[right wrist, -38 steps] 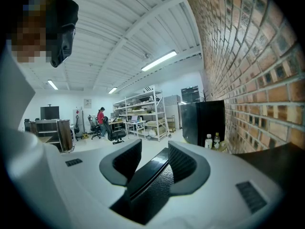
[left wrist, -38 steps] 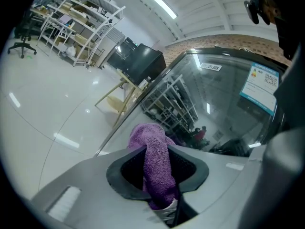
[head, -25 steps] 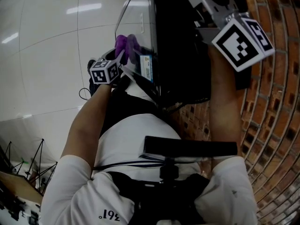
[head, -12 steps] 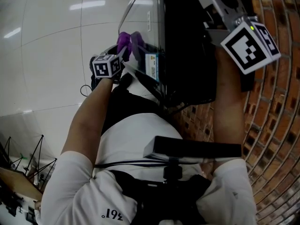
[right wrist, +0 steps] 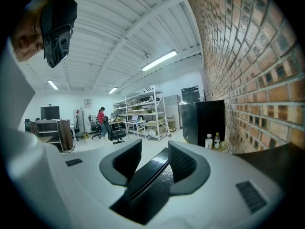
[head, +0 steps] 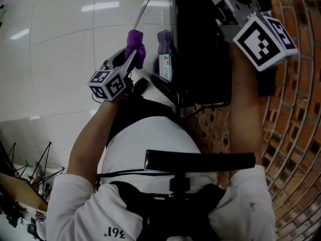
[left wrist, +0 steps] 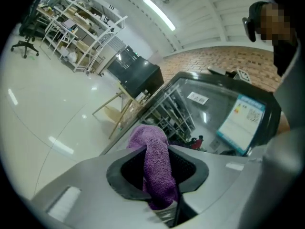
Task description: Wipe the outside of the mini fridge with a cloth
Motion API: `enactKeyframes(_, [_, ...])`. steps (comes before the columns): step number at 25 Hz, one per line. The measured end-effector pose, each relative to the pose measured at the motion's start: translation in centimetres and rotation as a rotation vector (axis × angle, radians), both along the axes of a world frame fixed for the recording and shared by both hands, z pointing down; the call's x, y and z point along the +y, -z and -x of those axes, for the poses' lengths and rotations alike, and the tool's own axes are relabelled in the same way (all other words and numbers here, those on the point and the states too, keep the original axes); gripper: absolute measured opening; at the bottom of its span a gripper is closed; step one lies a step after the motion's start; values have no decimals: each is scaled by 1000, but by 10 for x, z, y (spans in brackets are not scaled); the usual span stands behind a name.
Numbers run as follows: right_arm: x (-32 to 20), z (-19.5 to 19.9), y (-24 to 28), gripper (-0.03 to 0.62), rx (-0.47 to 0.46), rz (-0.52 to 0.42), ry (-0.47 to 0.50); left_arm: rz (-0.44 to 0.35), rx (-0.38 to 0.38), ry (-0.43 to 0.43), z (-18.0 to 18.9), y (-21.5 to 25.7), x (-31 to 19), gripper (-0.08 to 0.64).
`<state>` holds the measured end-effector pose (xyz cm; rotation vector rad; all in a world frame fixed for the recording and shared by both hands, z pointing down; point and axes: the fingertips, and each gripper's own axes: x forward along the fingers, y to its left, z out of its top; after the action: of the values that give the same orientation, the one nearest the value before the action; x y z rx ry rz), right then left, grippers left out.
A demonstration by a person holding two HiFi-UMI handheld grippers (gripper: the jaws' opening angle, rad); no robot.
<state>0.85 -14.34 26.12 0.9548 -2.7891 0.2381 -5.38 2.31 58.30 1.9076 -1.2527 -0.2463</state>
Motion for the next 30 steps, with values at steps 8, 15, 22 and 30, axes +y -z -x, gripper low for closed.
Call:
enactKeyframes(8, [2,2,3,166,-12,-11,11,-136,106,16,0,112,40,107])
enactKeyframes(15, [3,2,5,166,-17,-23,16,-248,188,-30,-23,189,59,107])
enactKeyframes(22, [4,3,7,166,-31,-25,8,-341,288,-54,-32,255,67,107])
enactKeyframes(30, [3,2,6,166,-19,-27,9,-351,318,-99,-51,268,77,107])
